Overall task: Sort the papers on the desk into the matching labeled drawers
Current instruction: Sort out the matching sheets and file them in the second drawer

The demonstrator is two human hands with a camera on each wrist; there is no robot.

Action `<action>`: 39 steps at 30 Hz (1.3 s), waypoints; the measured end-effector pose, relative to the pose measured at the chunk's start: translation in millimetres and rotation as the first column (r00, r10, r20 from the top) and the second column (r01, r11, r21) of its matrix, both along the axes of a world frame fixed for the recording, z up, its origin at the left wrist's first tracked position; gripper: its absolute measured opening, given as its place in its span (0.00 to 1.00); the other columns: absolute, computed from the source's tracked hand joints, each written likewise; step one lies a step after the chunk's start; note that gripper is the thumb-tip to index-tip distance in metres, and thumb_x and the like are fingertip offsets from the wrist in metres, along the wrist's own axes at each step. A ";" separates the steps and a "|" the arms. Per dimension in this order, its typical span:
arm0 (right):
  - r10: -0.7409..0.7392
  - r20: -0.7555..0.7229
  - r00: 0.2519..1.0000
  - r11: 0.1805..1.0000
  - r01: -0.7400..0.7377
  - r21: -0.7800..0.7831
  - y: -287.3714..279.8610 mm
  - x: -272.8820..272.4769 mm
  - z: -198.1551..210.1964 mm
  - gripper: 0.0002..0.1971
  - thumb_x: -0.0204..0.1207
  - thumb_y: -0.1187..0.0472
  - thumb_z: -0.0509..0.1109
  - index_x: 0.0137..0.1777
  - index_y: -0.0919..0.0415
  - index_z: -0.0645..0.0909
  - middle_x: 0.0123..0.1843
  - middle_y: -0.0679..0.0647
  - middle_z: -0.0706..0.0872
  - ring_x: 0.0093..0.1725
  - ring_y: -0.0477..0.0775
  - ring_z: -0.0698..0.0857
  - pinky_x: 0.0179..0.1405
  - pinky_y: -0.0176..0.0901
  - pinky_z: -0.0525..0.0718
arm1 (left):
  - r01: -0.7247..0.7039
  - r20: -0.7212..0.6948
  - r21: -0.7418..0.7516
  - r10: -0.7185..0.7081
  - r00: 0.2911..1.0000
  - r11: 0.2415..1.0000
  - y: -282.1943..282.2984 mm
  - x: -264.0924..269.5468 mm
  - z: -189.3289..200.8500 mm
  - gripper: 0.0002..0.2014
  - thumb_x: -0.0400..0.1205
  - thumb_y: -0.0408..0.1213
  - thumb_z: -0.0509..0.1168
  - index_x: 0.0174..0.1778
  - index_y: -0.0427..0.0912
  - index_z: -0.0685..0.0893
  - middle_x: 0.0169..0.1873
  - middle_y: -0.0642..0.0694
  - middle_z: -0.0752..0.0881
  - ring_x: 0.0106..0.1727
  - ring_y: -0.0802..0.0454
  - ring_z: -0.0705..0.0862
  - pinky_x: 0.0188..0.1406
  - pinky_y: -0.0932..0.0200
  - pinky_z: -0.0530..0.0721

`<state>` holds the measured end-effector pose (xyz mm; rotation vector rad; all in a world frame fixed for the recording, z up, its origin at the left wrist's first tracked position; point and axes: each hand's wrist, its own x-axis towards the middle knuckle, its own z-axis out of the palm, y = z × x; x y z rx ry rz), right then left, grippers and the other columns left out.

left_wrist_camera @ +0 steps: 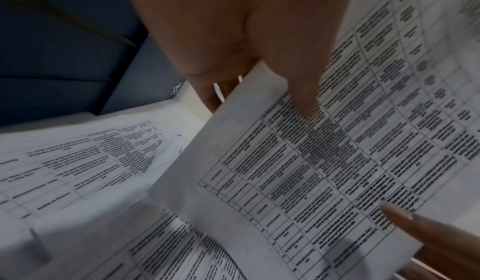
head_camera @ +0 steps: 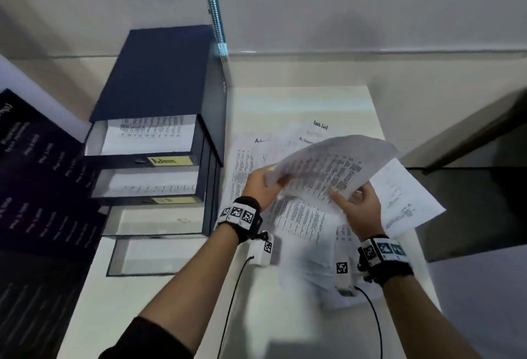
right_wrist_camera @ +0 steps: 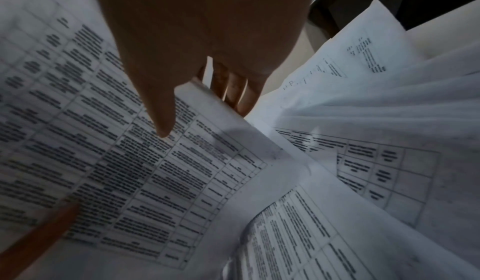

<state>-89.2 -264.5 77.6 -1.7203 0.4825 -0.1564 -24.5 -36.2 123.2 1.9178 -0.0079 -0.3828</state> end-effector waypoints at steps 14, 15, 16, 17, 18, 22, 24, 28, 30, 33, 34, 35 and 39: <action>0.346 0.200 0.917 0.937 -0.348 -0.024 96.4 22.4 139.3 0.37 0.79 0.57 0.73 0.81 0.30 0.59 0.72 0.44 0.80 0.66 0.53 0.84 0.59 0.53 0.86 | -0.161 0.113 -0.078 0.169 0.979 0.984 148.1 -1.0 89.2 0.32 0.75 0.52 0.75 0.74 0.50 0.73 0.61 0.53 0.87 0.58 0.54 0.88 0.60 0.45 0.87; 0.412 0.171 0.895 0.911 -0.410 -0.044 111.6 23.6 148.3 0.37 0.80 0.54 0.73 0.81 0.30 0.58 0.72 0.35 0.76 0.71 0.49 0.77 0.64 0.50 0.82 | -0.189 0.083 -0.059 0.193 0.978 0.980 165.9 -2.8 92.1 0.36 0.70 0.55 0.79 0.72 0.49 0.75 0.59 0.53 0.88 0.57 0.53 0.88 0.61 0.43 0.86; 0.486 0.134 0.863 0.874 -0.480 -0.077 127.3 25.0 155.6 0.35 0.80 0.52 0.72 0.82 0.33 0.61 0.72 0.31 0.74 0.73 0.46 0.73 0.67 0.46 0.78 | -0.222 0.057 -0.027 0.223 0.973 0.975 185.7 -3.7 90.1 0.42 0.63 0.60 0.81 0.72 0.49 0.75 0.59 0.53 0.88 0.58 0.53 0.88 0.62 0.42 0.86; 0.560 0.087 0.824 0.826 -0.548 -0.131 142.4 27.1 160.3 0.31 0.79 0.51 0.72 0.81 0.38 0.67 0.74 0.33 0.75 0.74 0.44 0.71 0.71 0.44 0.74 | -0.265 0.037 0.007 0.264 0.964 0.964 202.6 -6.7 90.7 0.50 0.57 0.65 0.82 0.74 0.50 0.74 0.61 0.53 0.87 0.59 0.52 0.88 0.62 0.42 0.86; 0.624 0.037 0.781 0.772 -0.608 -0.185 158.3 29.2 164.0 0.27 0.79 0.51 0.73 0.78 0.42 0.73 0.76 0.37 0.76 0.74 0.42 0.72 0.72 0.41 0.71 | -0.304 0.027 0.036 0.303 0.953 0.952 218.2 -11.0 92.1 0.56 0.54 0.66 0.82 0.77 0.49 0.71 0.64 0.52 0.85 0.60 0.51 0.87 0.62 0.43 0.86; 0.677 -0.043 0.734 0.730 -0.678 -0.088 217.1 41.2 163.8 0.18 0.79 0.62 0.74 0.69 0.57 0.84 0.72 0.50 0.83 0.68 0.40 0.79 0.68 0.31 0.74 | -0.400 -0.018 0.002 0.400 0.916 0.916 272.7 -30.9 100.1 0.57 0.61 0.61 0.82 0.82 0.44 0.63 0.69 0.48 0.81 0.54 0.51 0.88 0.58 0.43 0.87; 0.659 -0.068 0.749 0.751 -0.650 0.118 241.2 50.2 163.1 0.17 0.79 0.67 0.72 0.68 0.63 0.83 0.66 0.56 0.86 0.55 0.43 0.88 0.53 0.29 0.84 | -0.420 -0.094 -0.076 0.413 0.906 0.904 297.2 -37.5 100.8 0.59 0.56 0.64 0.82 0.81 0.47 0.64 0.63 0.44 0.86 0.55 0.46 0.90 0.58 0.36 0.87; 0.622 -0.144 0.770 0.756 -0.542 0.369 278.9 70.0 161.3 0.16 0.79 0.70 0.71 0.66 0.72 0.82 0.60 0.63 0.88 0.47 0.50 0.91 0.40 0.35 0.89 | -0.403 -0.170 -0.131 0.380 0.909 0.906 334.3 -41.9 113.2 0.42 0.70 0.52 0.81 0.77 0.49 0.69 0.55 0.43 0.90 0.44 0.52 0.92 0.40 0.53 0.89; 0.588 -0.145 0.796 0.751 -0.470 0.464 293.0 80.5 155.5 0.18 0.81 0.68 0.69 0.69 0.74 0.79 0.64 0.66 0.87 0.56 0.57 0.90 0.44 0.39 0.90 | -0.365 -0.158 -0.129 0.344 0.925 0.922 344.4 -38.2 121.0 0.35 0.72 0.46 0.79 0.74 0.48 0.73 0.51 0.44 0.92 0.41 0.54 0.91 0.40 0.57 0.87; 0.590 -0.119 0.799 0.729 -0.463 0.504 306.5 84.1 151.1 0.16 0.85 0.64 0.64 0.71 0.70 0.78 0.63 0.64 0.88 0.56 0.57 0.90 0.50 0.46 0.90 | -0.366 -0.114 -0.143 0.352 0.929 0.920 354.5 -28.1 119.5 0.23 0.73 0.38 0.80 0.63 0.48 0.84 0.47 0.41 0.92 0.38 0.53 0.91 0.42 0.59 0.89; 0.626 -0.119 0.770 0.710 -0.500 0.496 307.8 81.4 150.3 0.17 0.85 0.62 0.65 0.71 0.66 0.78 0.63 0.60 0.88 0.57 0.56 0.89 0.52 0.48 0.90 | -0.398 -0.090 -0.135 0.389 0.917 0.907 357.0 -23.3 115.7 0.20 0.71 0.40 0.82 0.57 0.51 0.87 0.48 0.41 0.92 0.40 0.50 0.91 0.49 0.54 0.90; 0.670 -0.130 0.731 0.683 -0.537 0.495 306.6 78.1 148.2 0.17 0.84 0.61 0.67 0.72 0.63 0.78 0.62 0.57 0.89 0.58 0.54 0.88 0.53 0.49 0.88 | -0.434 -0.066 -0.131 0.429 0.901 0.892 358.4 -17.8 111.2 0.18 0.68 0.42 0.83 0.52 0.53 0.89 0.49 0.42 0.92 0.45 0.48 0.91 0.57 0.48 0.88; 0.736 -0.145 0.661 0.628 -0.588 0.510 297.5 73.4 141.4 0.18 0.79 0.70 0.71 0.69 0.64 0.82 0.53 0.51 0.87 0.46 0.44 0.86 0.43 0.32 0.89 | -0.497 0.054 -0.124 0.506 0.861 0.859 355.6 5.9 92.1 0.14 0.68 0.44 0.83 0.47 0.55 0.91 0.57 0.47 0.90 0.57 0.49 0.89 0.64 0.49 0.86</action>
